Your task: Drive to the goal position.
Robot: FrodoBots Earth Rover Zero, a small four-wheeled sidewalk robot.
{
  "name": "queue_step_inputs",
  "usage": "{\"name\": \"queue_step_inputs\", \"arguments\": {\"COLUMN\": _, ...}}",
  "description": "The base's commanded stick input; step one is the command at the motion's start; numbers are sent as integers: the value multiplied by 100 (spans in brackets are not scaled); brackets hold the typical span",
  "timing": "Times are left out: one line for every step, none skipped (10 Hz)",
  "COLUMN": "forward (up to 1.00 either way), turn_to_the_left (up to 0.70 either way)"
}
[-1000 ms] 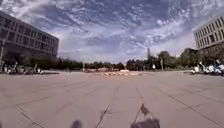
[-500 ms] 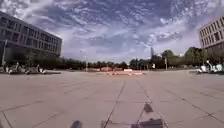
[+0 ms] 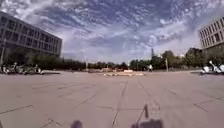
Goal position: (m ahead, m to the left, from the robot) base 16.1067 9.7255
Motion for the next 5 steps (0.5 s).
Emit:
{"name": "queue_step_inputs", "arguments": {"forward": 70, "turn_to_the_left": 0}}
{"name": "queue_step_inputs", "arguments": {"forward": 70, "turn_to_the_left": 0}}
{"name": "queue_step_inputs", "arguments": {"forward": 70, "turn_to_the_left": 0}}
{"name": "queue_step_inputs", "arguments": {"forward": 70, "turn_to_the_left": 0}}
{"name": "queue_step_inputs", "arguments": {"forward": 70, "turn_to_the_left": 0}}
